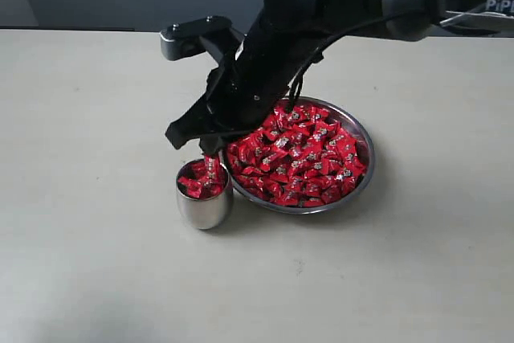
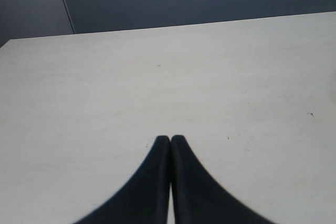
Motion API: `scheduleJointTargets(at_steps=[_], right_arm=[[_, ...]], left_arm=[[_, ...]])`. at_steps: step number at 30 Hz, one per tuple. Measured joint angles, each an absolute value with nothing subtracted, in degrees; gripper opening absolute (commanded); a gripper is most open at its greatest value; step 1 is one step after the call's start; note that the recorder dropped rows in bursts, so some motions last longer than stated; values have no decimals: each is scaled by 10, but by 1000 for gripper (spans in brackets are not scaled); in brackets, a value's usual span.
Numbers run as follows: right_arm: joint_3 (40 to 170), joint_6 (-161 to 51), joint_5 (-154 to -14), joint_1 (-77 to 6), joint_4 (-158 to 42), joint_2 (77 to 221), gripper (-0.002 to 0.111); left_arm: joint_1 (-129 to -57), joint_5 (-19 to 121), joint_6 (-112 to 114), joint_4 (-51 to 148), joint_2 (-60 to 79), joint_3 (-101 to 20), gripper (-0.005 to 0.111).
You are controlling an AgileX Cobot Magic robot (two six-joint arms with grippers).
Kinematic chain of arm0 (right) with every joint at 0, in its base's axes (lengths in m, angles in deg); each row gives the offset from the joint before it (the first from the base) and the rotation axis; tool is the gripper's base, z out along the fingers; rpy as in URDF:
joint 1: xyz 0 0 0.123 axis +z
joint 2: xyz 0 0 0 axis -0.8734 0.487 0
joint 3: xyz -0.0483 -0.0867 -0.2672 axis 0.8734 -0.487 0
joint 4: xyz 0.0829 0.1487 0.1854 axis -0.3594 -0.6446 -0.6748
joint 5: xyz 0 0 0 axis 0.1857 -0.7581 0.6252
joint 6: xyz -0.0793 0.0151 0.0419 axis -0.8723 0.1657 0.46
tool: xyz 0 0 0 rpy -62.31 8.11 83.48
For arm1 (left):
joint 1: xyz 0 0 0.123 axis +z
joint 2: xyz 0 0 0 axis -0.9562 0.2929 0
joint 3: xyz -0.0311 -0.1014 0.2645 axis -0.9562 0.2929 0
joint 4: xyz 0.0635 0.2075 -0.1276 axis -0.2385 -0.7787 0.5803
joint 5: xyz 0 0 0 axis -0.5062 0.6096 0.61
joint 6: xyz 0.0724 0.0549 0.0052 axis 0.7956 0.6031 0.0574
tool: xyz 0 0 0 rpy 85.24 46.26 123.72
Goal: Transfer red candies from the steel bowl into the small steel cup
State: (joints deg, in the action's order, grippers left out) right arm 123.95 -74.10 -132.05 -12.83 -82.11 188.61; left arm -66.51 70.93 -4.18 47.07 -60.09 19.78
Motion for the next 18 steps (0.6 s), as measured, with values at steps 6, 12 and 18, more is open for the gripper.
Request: scheduleJointTargets(at_steps=[6, 12, 18], right_arm=[[1240, -740, -1324, -116, -823, 1910, -1], [1240, -741, -1308, -104, -813, 1913, -1], [1240, -741, -1307, -104, -808, 1913, 4]], left_arm=[[-665, 709, -42, 471, -601, 198, 0], [-665, 709, -42, 471, -601, 198, 0], [-665, 709, -42, 471, -601, 198, 0]])
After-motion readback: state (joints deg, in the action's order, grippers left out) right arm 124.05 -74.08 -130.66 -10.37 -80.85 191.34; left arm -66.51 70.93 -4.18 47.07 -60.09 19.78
